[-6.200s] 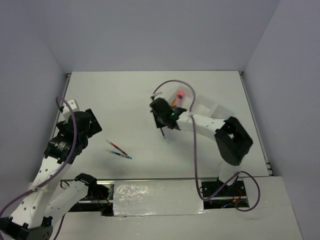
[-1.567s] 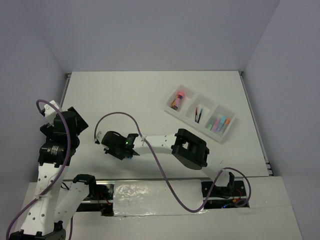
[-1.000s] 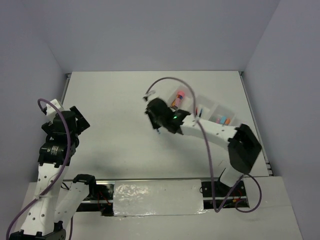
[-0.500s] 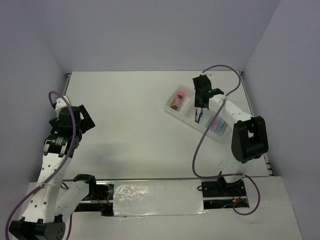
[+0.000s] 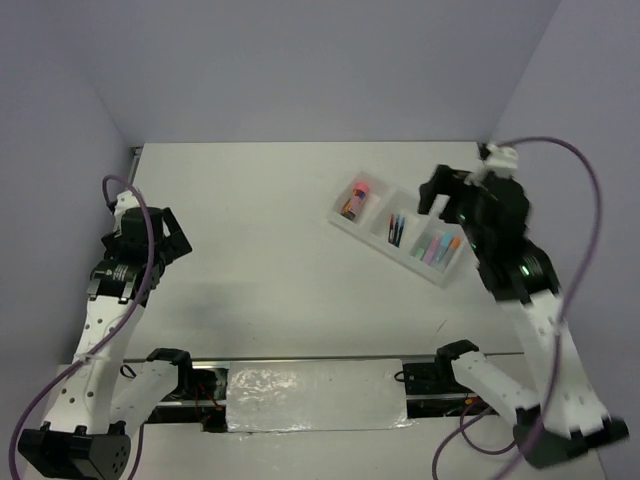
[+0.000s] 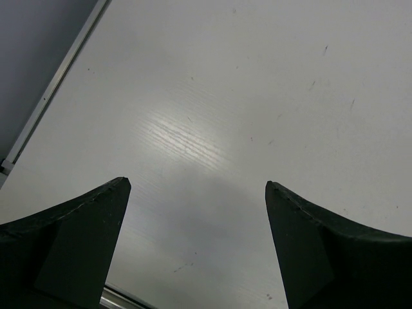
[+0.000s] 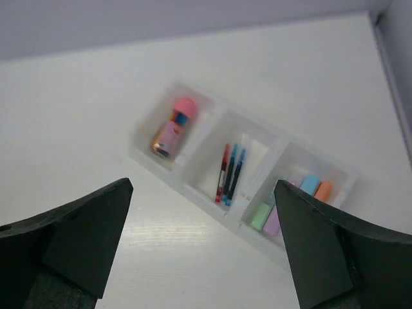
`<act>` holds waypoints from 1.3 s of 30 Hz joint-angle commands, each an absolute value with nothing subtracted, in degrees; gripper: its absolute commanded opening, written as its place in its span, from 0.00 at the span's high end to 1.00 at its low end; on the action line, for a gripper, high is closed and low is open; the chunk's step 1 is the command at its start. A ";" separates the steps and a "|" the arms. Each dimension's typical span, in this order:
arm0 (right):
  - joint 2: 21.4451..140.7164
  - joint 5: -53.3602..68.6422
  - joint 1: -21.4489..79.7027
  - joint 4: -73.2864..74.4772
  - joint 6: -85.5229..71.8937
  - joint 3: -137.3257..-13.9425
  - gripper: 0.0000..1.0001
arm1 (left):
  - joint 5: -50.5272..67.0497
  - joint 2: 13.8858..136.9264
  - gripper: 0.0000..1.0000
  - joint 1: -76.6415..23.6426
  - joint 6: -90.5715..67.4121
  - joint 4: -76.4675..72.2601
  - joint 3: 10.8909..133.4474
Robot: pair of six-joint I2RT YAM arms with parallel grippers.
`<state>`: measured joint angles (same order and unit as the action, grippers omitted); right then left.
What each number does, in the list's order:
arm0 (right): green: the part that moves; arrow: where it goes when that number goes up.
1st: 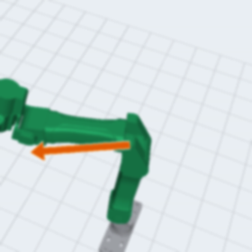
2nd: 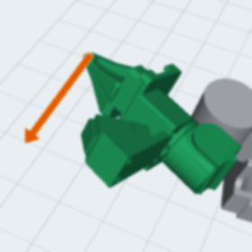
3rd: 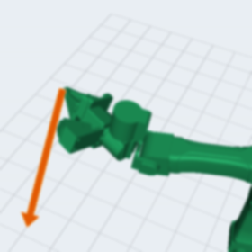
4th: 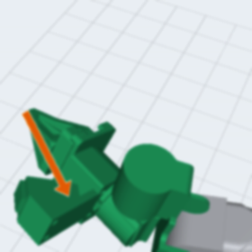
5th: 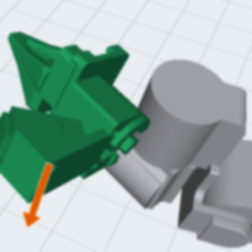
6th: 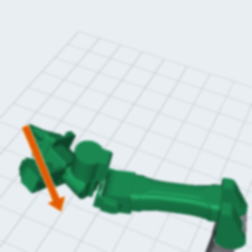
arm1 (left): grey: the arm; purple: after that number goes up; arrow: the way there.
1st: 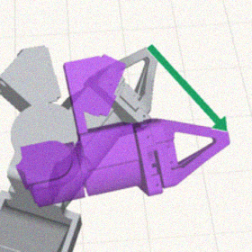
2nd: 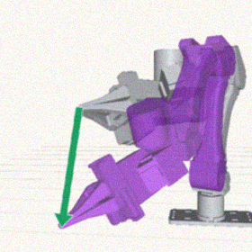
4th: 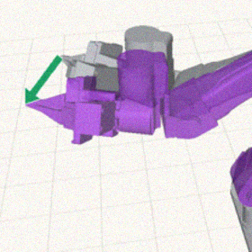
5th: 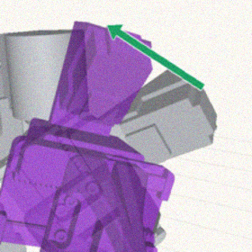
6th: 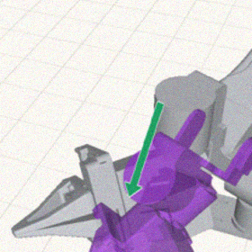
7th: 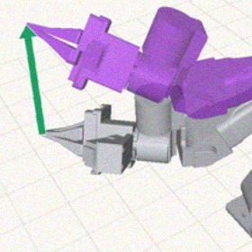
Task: Sort the stationery into containers
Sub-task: Place the pen in the storage box, then reset both arms
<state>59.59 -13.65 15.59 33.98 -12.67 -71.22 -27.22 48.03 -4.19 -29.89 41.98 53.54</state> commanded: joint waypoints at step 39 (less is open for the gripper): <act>18.11 -17.31 16.70 68.64 -12.04 -76.64 0.00 | -21.88 31.03 0.01 -8.09 -24.17 58.10 76.20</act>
<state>17.43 -16.16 16.36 68.75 -12.10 -77.21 -20.84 29.85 -7.77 -25.23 59.20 74.89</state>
